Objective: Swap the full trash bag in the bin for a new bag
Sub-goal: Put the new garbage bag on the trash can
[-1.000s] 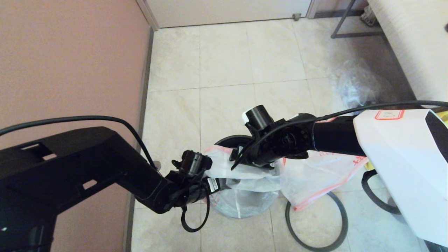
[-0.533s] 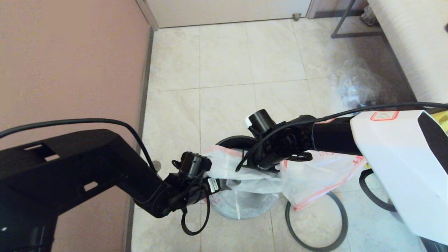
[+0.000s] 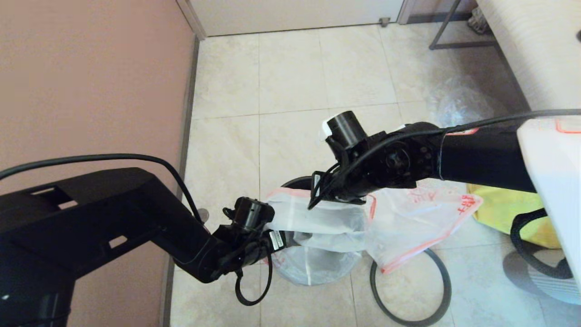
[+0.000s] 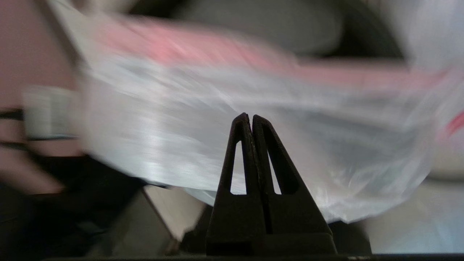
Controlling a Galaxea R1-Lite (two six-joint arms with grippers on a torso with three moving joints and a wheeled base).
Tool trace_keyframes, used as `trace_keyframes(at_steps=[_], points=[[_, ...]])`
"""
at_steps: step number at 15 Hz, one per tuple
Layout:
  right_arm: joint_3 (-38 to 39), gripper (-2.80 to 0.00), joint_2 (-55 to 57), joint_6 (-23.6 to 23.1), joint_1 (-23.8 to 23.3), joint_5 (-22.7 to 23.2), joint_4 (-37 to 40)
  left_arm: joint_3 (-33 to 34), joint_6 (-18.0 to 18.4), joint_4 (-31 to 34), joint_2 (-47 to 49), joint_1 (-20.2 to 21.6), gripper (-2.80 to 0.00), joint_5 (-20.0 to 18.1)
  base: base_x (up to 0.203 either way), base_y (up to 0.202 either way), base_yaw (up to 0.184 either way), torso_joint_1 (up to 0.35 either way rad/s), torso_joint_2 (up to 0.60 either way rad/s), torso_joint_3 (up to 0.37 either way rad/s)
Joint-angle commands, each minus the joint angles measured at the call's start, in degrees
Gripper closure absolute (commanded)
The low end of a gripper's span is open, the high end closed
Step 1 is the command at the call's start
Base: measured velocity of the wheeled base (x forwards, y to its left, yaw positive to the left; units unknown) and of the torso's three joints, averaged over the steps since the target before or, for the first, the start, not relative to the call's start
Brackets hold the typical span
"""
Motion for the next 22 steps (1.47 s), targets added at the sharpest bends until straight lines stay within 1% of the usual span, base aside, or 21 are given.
trace_keyframes(at_steps=[1,3,5,7,8,10,11,13,14,16,18,22], points=[[0.02,0.00,-2.69,-2.73,0.07,-0.08,-0.61,-0.01,-0.26,-0.27,0.35,0.00,0.00,0.16,0.000,0.000,0.000,0.000,0.00,0.000],[0.08,0.00,-2.80,-8.58,0.11,-0.34,-1.30,-0.09,-0.17,-0.18,0.60,0.00,0.00,0.07,0.000,0.000,0.000,0.000,0.00,0.000],[0.46,0.00,-2.57,-19.31,-0.92,0.02,-1.64,-0.01,-0.17,-0.18,0.78,0.00,0.00,0.07,0.000,0.000,0.000,0.000,0.00,0.000],[1.21,0.00,-1.89,-32.88,-3.03,2.57,-1.53,-0.09,-0.08,-0.18,0.95,0.00,0.00,0.07,0.000,0.000,0.000,0.000,0.00,0.000],[1.67,-2.80,-1.55,-39.10,-3.97,4.81,-1.00,-0.09,-0.17,-0.18,1.04,0.00,0.00,0.07,0.000,0.000,0.000,0.000,0.00,0.000],[2.26,-2.80,-1.69,-48.89,-4.79,10.38,3.29,-0.18,-0.08,-0.18,1.54,0.17,0.00,0.07,0.000,0.000,0.000,0.000,0.00,0.000],[2.09,-2.80,-1.75,-51.52,-5.00,12.77,5.74,-0.18,-0.08,-0.18,1.66,0.17,0.00,0.07,0.000,0.000,0.000,0.000,0.00,0.000],[1.39,-2.80,-0.35,-54.48,-5.22,13.32,5.52,-0.18,-0.08,-0.18,1.80,0.12,0.00,0.07,0.000,0.000,0.000,0.000,0.00,0.000],[1.17,-2.80,0.07,-55.19,-5.14,13.51,4.19,-0.18,-0.08,-0.18,1.93,0.07,0.00,0.07,0.000,0.000,0.000,0.000,0.00,0.000],[1.16,-2.80,1.12,-57.61,-4.80,15.09,-1.18,-0.18,-0.08,-0.27,2.28,-0.04,0.00,0.07,0.000,0.000,0.000,0.000,0.00,0.000],[0.99,-2.80,2.17,-59.97,-4.78,15.30,-2.11,-0.27,-0.08,-0.27,2.53,0.00,0.00,0.07,0.000,0.000,0.000,0.000,0.00,0.000],[0.73,-2.80,4.06,-60.66,-5.30,15.64,-2.58,-0.45,-0.08,-0.27,2.89,0.00,0.00,0.07,0.000,0.000,0.000,0.000,0.00,0.000]])
